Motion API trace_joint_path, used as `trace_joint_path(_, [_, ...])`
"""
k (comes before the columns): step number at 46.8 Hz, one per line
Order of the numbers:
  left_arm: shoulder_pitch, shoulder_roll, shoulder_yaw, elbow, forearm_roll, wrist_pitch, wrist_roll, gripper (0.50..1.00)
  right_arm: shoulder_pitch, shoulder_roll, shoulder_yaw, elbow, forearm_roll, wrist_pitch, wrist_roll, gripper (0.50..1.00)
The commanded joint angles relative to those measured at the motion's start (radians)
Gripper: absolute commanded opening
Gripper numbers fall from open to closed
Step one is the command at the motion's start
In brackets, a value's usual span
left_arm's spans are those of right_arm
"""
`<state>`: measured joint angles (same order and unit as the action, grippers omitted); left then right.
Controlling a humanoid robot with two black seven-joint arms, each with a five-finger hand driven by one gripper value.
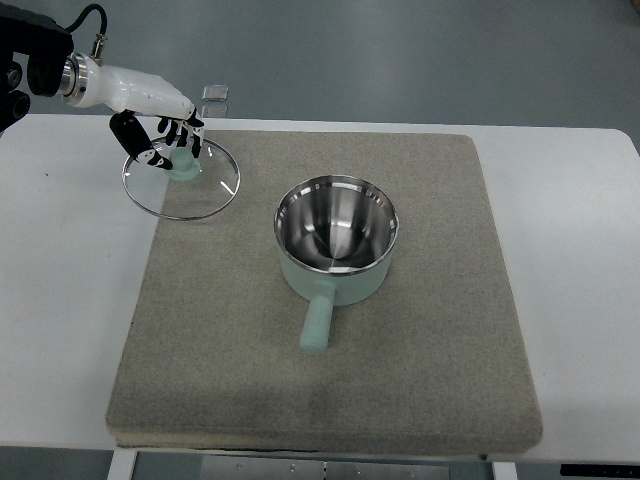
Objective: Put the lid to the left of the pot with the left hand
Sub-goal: 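Carry the lid beside the saucepan and lower it onto the board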
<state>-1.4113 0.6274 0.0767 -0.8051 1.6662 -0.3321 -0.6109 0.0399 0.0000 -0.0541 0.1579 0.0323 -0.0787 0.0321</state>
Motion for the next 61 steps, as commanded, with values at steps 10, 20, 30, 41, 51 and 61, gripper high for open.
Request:
trace_joint_path(10, [0.058,-0.014,0.02,0.006,0.003,0.051,0.0,0.5,0.0,0.0,0.0,0.0,0.0,0.0,0.0,0.921])
trace_joint_path(20, [0.086,-0.018,0.018,0.011,-0.014,0.082,0.0,0.5,0.0,0.0,0.0,0.0,0.0,0.0,0.0,0.921])
trace_joint_path(30, [0.094,-0.028,0.008,0.012,-0.069,0.12,0.0,0.5,0.0,0.0,-0.001,0.0,0.0,0.0,0.0,0.921])
trace_joint_path(41, [0.123,-0.028,0.009,0.015,-0.143,0.127,0.0,0.5,0.0,0.0,0.0,0.0,0.0,0.0,0.0,0.921])
trace_joint_path(51, [0.161,-0.028,0.009,0.015,-0.145,0.182,0.0,0.5,0.0,0.0,-0.001,0.0,0.0,-0.001,0.0,0.921])
trace_joint_path(61, [0.164,-0.038,0.011,0.017,-0.209,0.212,0.0,0.5,0.0,0.0,0.0,0.0,0.0,0.0,0.0,0.921])
